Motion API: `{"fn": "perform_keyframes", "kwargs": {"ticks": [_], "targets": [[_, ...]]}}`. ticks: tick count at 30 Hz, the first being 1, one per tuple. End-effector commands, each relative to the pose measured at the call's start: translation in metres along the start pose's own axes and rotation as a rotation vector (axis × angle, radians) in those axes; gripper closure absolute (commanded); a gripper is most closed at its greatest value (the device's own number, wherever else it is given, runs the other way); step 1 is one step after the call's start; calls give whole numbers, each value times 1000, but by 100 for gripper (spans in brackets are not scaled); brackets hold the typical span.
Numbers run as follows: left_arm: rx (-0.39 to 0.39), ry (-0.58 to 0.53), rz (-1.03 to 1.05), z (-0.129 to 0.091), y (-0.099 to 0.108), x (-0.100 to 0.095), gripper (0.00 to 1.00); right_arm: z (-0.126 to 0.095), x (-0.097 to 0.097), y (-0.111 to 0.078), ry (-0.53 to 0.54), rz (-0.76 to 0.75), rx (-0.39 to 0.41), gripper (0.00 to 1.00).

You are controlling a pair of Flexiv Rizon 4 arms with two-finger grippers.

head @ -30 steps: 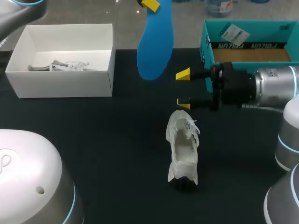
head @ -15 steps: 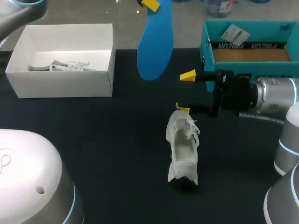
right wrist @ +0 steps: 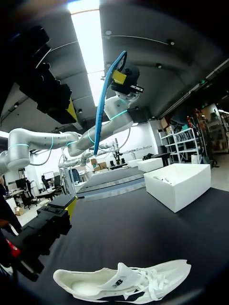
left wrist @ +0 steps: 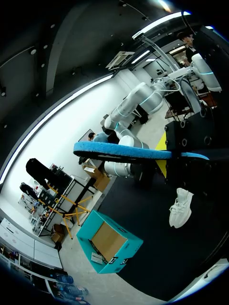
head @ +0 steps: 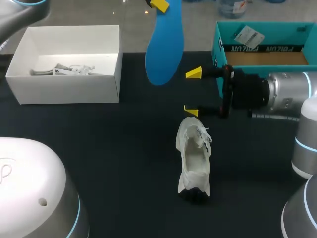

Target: Take the shoe out of the shoebox, open the shoe tongue, remove and reinsert the insole, then place the shoe into the shoebox

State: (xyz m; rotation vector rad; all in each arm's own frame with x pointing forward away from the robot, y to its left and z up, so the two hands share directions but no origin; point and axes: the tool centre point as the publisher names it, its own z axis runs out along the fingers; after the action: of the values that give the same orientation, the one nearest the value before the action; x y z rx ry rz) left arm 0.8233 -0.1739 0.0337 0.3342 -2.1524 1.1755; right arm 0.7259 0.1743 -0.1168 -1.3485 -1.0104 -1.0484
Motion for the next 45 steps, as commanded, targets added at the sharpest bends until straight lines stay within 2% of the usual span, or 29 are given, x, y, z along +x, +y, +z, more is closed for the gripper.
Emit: {"fn": "perform_keyframes", "kwargs": {"ticks": [1,8,9,11,14,20,29,31,33,45], "targets": [[-3,3,1,-1,-1,-1,100,2,1,-1,-4,1,-4,0],[-3,3,1,-1,-1,-1,100,2,1,-1,-4,1,-4,0],[7,-18,67,-2,3,5,100,2,1,-1,-4,1,-4,0],[64,-138,207,-9,17,11,100,2,1,-1,-4,1,-4,0],[114,-196,340,-12,41,12,100,2,1,-1,-4,1,-4,0],[177,-256,474,-8,86,12,100,2,1,-1,-4,1,-4,0],[200,-282,473,17,132,22,100,2,1,-1,-4,1,-4,0],[200,-287,459,20,137,23,100,2,1,-1,-4,1,-4,0],[163,-285,420,22,138,25,100,2,1,-1,-4,1,-4,0],[163,-285,420,22,138,25,100,2,1,-1,-4,1,-4,0]]}}
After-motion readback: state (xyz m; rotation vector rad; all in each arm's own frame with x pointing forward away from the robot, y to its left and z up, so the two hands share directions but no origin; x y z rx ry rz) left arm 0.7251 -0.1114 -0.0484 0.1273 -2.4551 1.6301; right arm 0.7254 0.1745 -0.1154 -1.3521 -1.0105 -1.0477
